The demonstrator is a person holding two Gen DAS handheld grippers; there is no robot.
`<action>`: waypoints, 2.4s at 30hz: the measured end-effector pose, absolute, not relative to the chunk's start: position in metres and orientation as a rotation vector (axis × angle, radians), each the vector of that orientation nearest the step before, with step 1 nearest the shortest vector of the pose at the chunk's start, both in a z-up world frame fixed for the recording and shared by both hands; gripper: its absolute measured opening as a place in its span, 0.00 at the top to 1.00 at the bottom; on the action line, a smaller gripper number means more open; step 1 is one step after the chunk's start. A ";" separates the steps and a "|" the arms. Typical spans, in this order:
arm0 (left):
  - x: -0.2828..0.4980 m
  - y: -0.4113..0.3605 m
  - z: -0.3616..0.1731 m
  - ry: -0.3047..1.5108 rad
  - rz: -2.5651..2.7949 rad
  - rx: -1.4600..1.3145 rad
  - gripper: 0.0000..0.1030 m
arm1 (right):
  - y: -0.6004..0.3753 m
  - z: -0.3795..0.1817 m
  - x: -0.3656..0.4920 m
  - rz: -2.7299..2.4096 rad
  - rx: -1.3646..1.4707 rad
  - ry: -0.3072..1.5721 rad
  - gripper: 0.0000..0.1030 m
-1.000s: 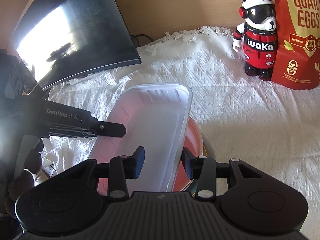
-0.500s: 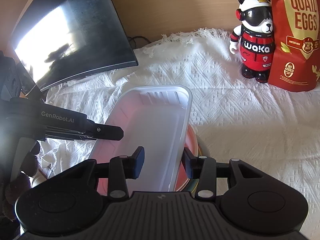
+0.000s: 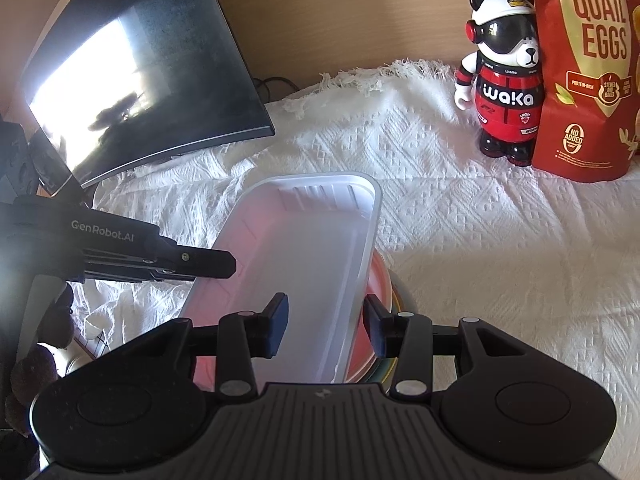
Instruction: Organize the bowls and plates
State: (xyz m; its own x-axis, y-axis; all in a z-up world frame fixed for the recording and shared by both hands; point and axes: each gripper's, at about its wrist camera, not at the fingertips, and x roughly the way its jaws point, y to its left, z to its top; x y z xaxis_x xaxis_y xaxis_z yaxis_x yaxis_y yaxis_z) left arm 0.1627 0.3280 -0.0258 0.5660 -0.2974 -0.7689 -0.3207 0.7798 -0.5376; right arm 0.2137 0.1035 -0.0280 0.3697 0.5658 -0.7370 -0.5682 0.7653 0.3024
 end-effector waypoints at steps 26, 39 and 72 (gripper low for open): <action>0.070 0.300 0.018 0.666 0.009 -0.482 0.83 | 0.082 0.022 0.134 0.417 -0.013 0.634 0.34; -0.018 0.177 0.016 0.672 0.168 -0.324 0.86 | 0.036 0.018 0.045 0.464 -0.101 0.628 0.15; -0.069 0.127 0.009 0.729 0.290 -0.284 0.86 | 0.000 -0.013 0.006 0.581 -0.099 0.771 0.15</action>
State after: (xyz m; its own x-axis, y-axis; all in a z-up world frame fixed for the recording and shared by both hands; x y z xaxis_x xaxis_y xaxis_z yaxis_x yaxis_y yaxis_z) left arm -0.0694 0.1267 0.0091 0.7095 0.1596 -0.6864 -0.3553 0.9222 -0.1528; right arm 0.0058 -0.0002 -0.0125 0.5696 0.4587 -0.6820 -0.5291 0.8396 0.1228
